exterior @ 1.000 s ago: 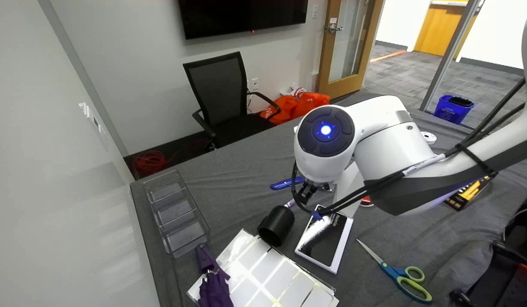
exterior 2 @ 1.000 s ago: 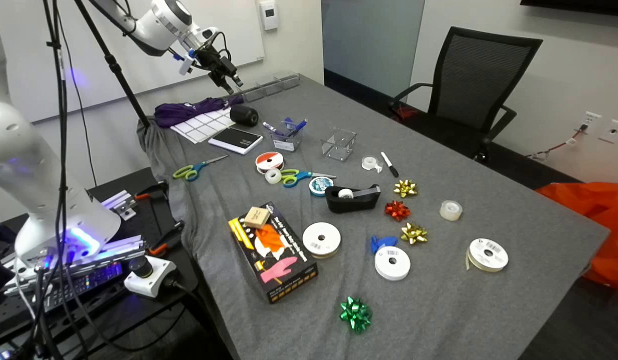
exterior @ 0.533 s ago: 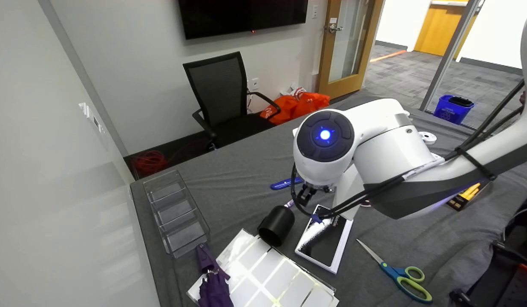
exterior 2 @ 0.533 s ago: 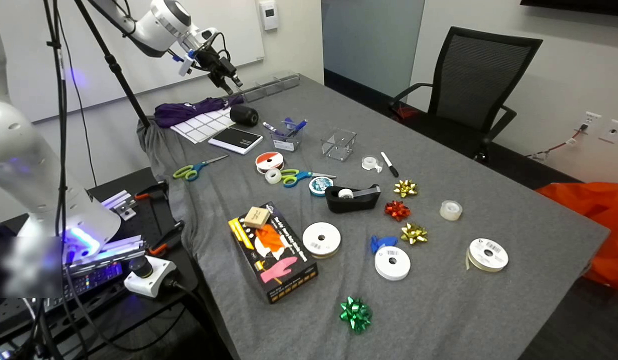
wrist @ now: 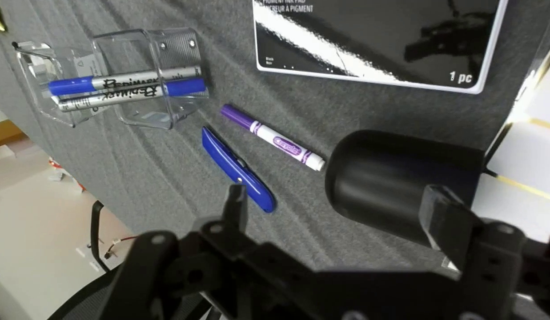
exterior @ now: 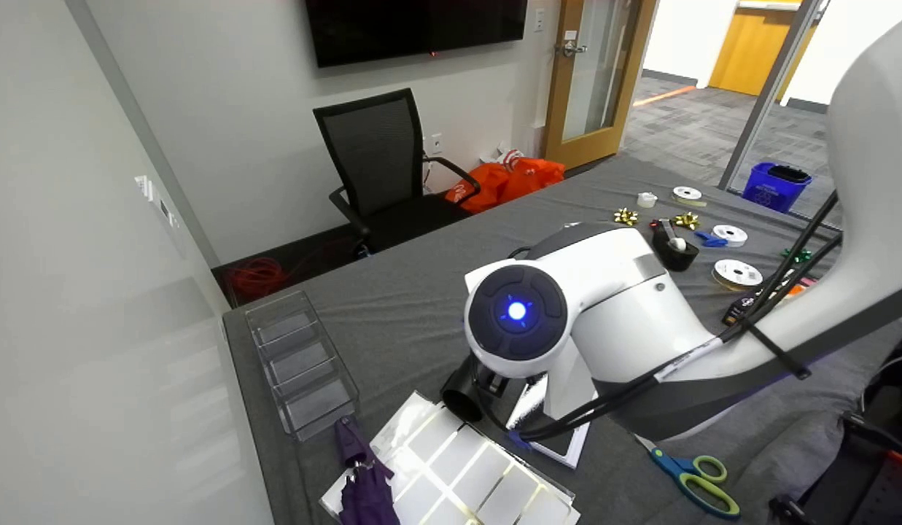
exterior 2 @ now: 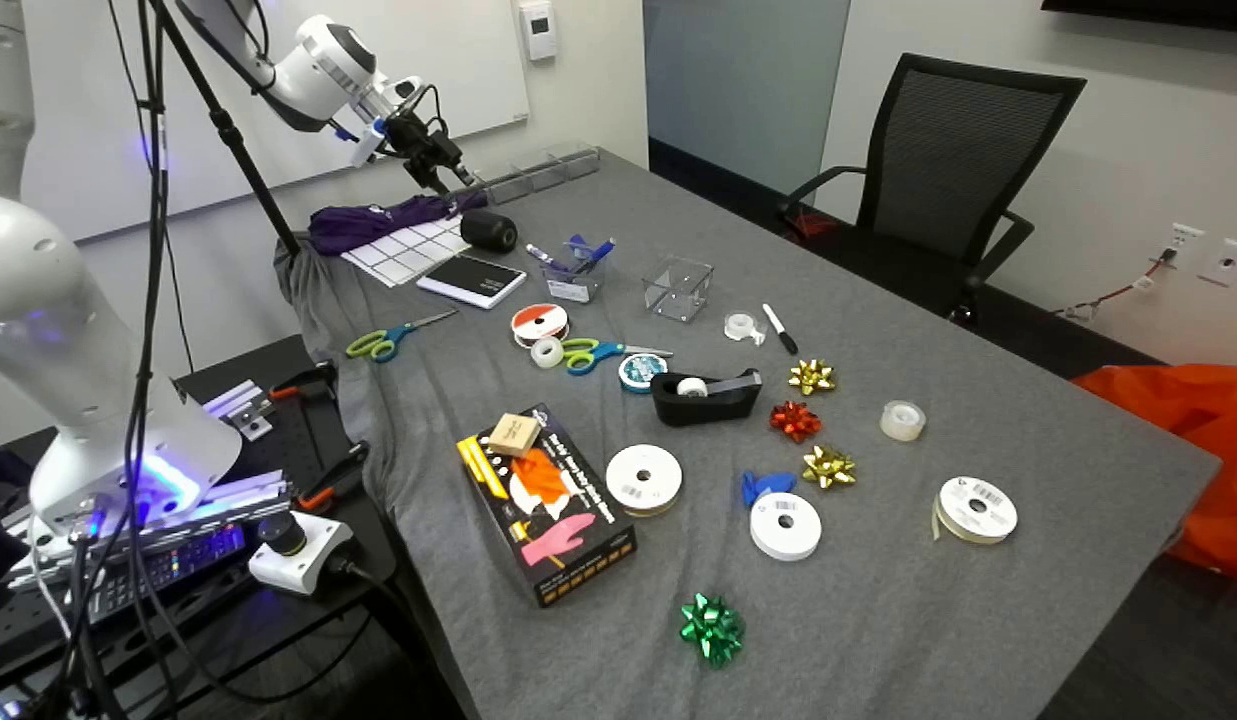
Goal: Pick up the black cup and put it on the black book
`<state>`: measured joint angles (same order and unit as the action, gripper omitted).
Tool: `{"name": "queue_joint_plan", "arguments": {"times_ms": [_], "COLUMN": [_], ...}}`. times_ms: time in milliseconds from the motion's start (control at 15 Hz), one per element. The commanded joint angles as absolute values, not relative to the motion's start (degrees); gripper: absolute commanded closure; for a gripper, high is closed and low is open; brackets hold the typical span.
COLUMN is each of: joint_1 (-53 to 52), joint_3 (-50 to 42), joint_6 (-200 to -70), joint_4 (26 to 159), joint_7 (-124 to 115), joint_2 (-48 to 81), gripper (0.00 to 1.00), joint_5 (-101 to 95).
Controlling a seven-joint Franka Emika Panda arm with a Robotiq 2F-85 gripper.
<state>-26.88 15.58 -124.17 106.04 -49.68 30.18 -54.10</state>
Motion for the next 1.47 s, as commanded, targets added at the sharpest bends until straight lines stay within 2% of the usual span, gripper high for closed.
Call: {"name": "queue_joint_plan", "arguments": {"times_ms": [0,667,1400], "joint_1": [-28.99,-32.63,-36.03], "joint_3": [13.63,11.67,6.52], "joint_6": [-126.05,-129.01,-125.42], "joint_4": [100.55,94.48,88.89], "joint_7": [-48.40,-47.39,-47.76], "joint_2": [35.21,42.51,48.07], "gripper": [0.00,0.00,0.00], "joint_5": [-55.62,-57.22,-57.83]}}
